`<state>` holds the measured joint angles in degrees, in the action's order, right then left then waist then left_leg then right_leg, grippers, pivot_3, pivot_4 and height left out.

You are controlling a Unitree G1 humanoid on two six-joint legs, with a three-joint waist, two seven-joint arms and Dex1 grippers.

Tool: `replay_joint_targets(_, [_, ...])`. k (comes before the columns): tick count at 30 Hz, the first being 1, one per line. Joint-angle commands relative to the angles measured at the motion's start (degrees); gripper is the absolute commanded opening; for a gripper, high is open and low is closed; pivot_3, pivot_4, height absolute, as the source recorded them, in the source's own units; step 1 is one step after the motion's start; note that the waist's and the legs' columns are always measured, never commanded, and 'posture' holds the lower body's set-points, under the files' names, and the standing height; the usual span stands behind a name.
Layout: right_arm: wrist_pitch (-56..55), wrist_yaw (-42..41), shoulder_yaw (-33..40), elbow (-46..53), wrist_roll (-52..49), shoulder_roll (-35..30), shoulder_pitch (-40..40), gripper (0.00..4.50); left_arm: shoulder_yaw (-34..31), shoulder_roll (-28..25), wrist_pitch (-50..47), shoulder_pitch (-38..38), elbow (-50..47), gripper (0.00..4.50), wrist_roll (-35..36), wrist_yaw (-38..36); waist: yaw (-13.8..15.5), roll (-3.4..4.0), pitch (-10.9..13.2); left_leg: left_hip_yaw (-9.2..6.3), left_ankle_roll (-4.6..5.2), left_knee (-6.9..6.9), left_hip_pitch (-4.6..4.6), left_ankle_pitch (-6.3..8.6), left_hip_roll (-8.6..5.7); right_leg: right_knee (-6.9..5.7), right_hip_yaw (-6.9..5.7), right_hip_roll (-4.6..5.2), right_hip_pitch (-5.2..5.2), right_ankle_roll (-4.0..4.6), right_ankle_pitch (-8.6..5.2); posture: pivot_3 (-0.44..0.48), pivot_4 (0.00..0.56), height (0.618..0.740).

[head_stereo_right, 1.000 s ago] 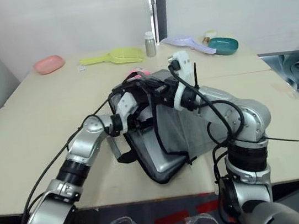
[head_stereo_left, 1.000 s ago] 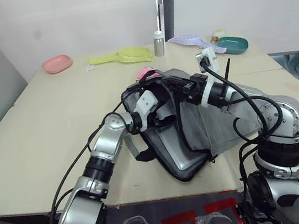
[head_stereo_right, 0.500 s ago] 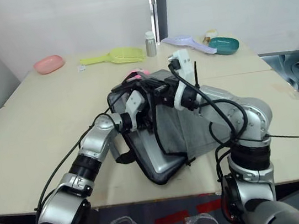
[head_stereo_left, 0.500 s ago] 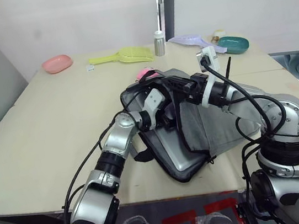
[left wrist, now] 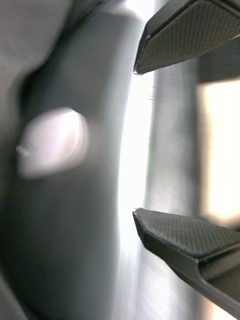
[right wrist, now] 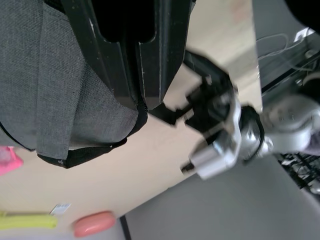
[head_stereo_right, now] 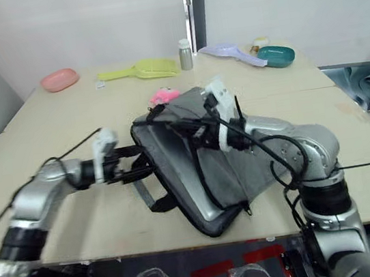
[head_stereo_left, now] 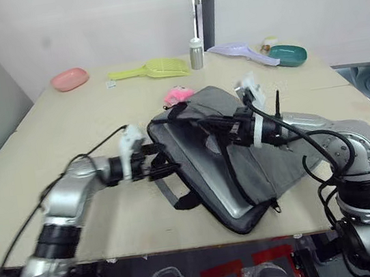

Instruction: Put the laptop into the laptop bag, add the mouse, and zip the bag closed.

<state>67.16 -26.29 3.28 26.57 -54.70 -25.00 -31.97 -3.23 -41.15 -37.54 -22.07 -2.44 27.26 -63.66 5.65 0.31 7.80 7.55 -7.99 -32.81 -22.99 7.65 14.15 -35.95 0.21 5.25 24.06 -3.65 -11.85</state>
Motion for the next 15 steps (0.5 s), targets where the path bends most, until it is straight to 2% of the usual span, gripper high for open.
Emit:
replay_joint_targets(1, [-1.97, -6.59, -2.34, 3.11, -1.32, -2.78, 1.05, 0.00, -5.13, -3.28, -1.40, 0.89, -1.36, 4.48, 2.72, -0.60, 0.22, 0.00, 0.00, 0.00, 0.00, 0.00, -0.01, 0.00, 0.00, 0.03, -0.01, 0.01, -0.01, 0.00, 0.00, 0.000, 0.150, 0.740])
replay_joint_targets(4, [-4.27, -11.71, -7.79, 5.05, 2.75, -8.14, 3.82, 0.00, -6.87, -5.35, 0.77, 1.77, 1.48, 4.48, 1.42, -0.17, 0.39, -0.01, -0.01, -0.01, 0.01, -0.02, 0.00, 0.00, -0.01, 0.03, 0.00, 0.02, -0.03, 0.00, 0.00, 0.000, 0.150, 0.740])
replay_joint_targets(8, [-12.79, -15.08, -13.59, 2.09, 12.40, -12.11, 6.65, 0.00, -7.26, -4.38, 3.31, 0.08, 5.50, 4.48, 0.47, 2.08, 0.29, -0.02, -0.02, -0.05, 0.01, -0.02, 0.04, 0.00, 0.03, -0.01, -0.02, -0.02, -0.05, 0.00, 0.00, 0.000, 0.150, 0.740])
replay_joint_targets(11, [-17.29, -16.82, -13.93, 1.15, 15.25, -12.15, 7.72, 0.98, -6.05, -4.10, 4.74, -1.81, 8.14, 4.50, 0.01, 1.93, 0.34, -0.03, -0.02, -0.05, 0.09, -0.14, 0.02, 0.05, 0.01, -0.08, 0.00, 0.01, -0.05, -0.01, 0.01, 0.000, 0.150, 0.740])
replay_joint_targets(15, [-16.45, -16.86, -9.09, 3.37, 10.63, -10.81, 9.54, 2.35, -5.09, -2.39, 5.41, -6.79, 13.24, 4.50, -0.43, 1.90, 0.45, -0.06, -0.04, -0.06, 0.20, -0.22, 0.05, 0.08, 0.01, -0.21, 0.03, 0.02, -0.06, 0.00, 0.02, 0.000, 0.150, 0.740])
